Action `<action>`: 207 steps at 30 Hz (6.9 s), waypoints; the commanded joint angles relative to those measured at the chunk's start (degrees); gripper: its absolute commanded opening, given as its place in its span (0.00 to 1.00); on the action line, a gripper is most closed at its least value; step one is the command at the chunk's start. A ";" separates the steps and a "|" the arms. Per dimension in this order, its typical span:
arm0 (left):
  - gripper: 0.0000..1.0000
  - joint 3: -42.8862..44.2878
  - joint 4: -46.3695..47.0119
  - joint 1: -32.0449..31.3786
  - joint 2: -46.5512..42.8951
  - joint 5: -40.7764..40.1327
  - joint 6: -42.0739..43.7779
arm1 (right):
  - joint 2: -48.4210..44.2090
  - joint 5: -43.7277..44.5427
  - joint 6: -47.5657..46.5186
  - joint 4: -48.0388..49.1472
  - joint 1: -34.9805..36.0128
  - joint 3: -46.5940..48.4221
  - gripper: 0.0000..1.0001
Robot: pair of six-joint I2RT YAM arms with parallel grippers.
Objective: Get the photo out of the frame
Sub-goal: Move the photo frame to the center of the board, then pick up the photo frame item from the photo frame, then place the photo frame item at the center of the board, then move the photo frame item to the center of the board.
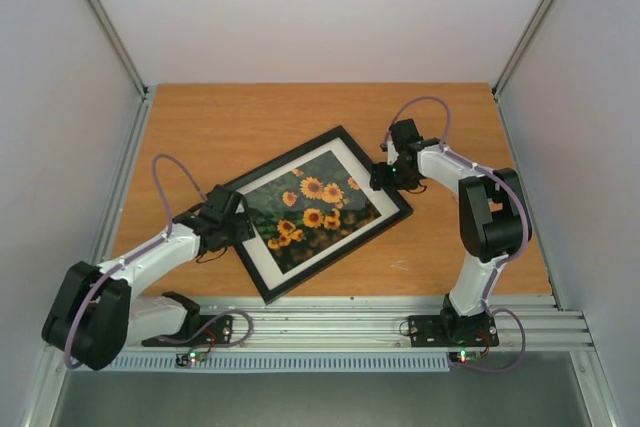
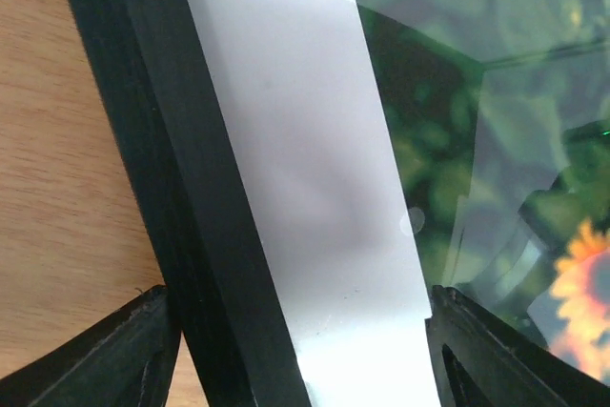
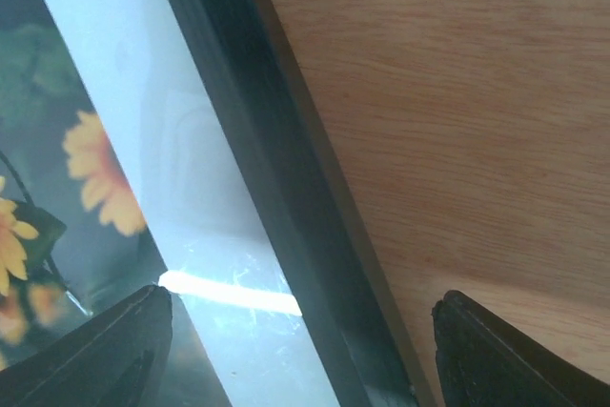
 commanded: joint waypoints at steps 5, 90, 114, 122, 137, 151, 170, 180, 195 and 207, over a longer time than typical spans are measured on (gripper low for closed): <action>0.68 4.94 3.00 -0.11 7.58 5.47 4.37 | -0.85 3.34 -0.25 -0.20 -1.36 -4.83 0.60; 0.07 19.38 -3.68 -2.82 15.96 4.92 10.10 | -9.86 21.18 4.86 -6.03 -2.59 -9.82 0.03; 0.03 19.06 -2.34 -2.84 12.41 -0.79 10.14 | -15.19 20.28 4.53 -5.75 -2.59 -8.53 0.01; 0.03 20.93 -5.60 -1.36 11.92 -3.50 11.48 | -16.37 14.37 3.74 -7.94 -2.01 -4.59 0.01; 0.03 23.13 -7.98 12.92 12.10 -2.19 14.24 | -2.27 4.75 4.64 -9.09 6.93 15.48 0.01; 0.01 13.34 1.64 31.03 12.19 1.45 11.75 | 20.27 -3.62 3.67 -2.37 14.50 39.79 0.01; 0.57 14.94 -2.62 30.51 10.35 -3.01 13.46 | 1.01 -6.04 8.19 6.30 7.08 10.91 0.41; 0.74 18.05 -5.52 11.47 5.88 0.89 15.40 | -11.73 -18.87 15.20 19.59 -1.70 -15.60 0.58; 0.78 27.99 -2.70 -14.25 21.78 -1.29 30.60 | -13.92 -22.19 18.14 25.30 -5.17 -24.53 0.67; 0.68 33.96 -3.58 -15.51 34.71 0.72 31.68 | -12.06 -23.64 18.16 26.34 -5.92 -25.02 0.68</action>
